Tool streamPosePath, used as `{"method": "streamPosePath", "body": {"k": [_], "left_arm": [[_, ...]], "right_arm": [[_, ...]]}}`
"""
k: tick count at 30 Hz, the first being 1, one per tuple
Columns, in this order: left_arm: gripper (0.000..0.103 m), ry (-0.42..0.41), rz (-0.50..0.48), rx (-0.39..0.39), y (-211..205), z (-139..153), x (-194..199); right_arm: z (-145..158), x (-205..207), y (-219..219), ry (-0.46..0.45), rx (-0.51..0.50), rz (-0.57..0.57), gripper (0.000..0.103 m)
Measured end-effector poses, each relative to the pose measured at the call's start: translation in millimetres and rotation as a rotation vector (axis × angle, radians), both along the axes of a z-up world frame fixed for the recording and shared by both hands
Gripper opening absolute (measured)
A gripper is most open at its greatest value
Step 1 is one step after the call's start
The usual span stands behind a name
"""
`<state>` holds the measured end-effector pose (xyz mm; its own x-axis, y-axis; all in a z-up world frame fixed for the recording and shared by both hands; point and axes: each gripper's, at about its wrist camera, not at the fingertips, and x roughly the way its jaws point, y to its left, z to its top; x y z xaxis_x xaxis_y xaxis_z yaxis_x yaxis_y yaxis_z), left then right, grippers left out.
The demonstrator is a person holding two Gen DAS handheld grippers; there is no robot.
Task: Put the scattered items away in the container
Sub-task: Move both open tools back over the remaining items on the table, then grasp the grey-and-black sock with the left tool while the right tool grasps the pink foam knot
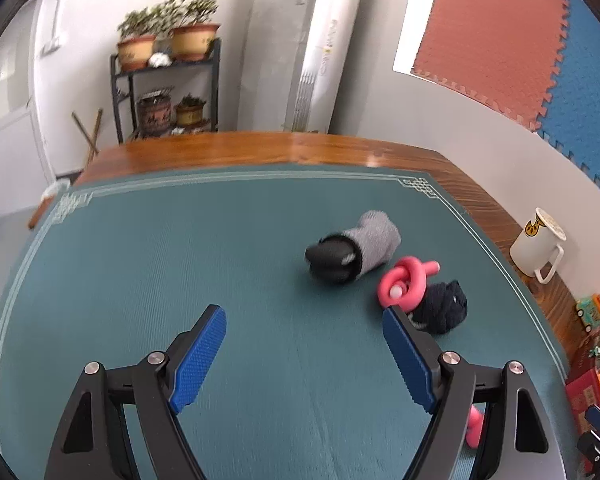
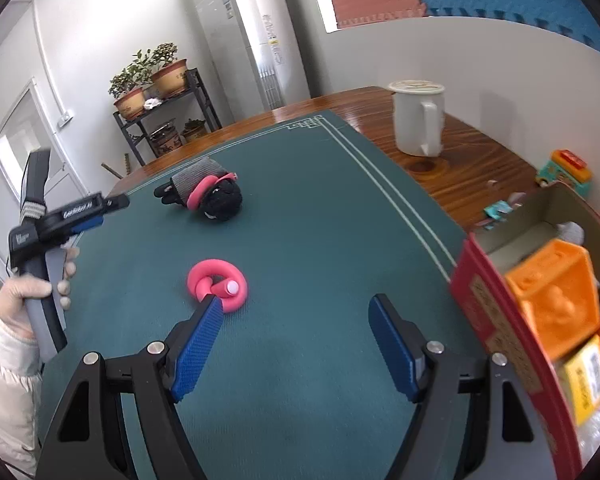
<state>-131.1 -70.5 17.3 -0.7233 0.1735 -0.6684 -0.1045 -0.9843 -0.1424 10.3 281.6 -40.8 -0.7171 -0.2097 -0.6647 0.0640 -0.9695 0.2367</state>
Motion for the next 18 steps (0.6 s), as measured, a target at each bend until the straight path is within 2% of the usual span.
{"method": "streamPosePath", "body": {"k": [6,10,18], "left_arm": [[0.082,0.09,-0.088,-0.095,23,7,-24],[0.082,0.088,-0.157,-0.162,36,-2,-43],[0.082,0.028,-0.188,-0.137,51,-30,-89]], "right_arm": [[-17,-16,0,-0.01,-0.041,0.013,0.079],[-28,-20,8,-0.047,-0.082,-0.003,0.079],[-31,-21,12,-0.057,-0.097,-0.005,0.079]]}}
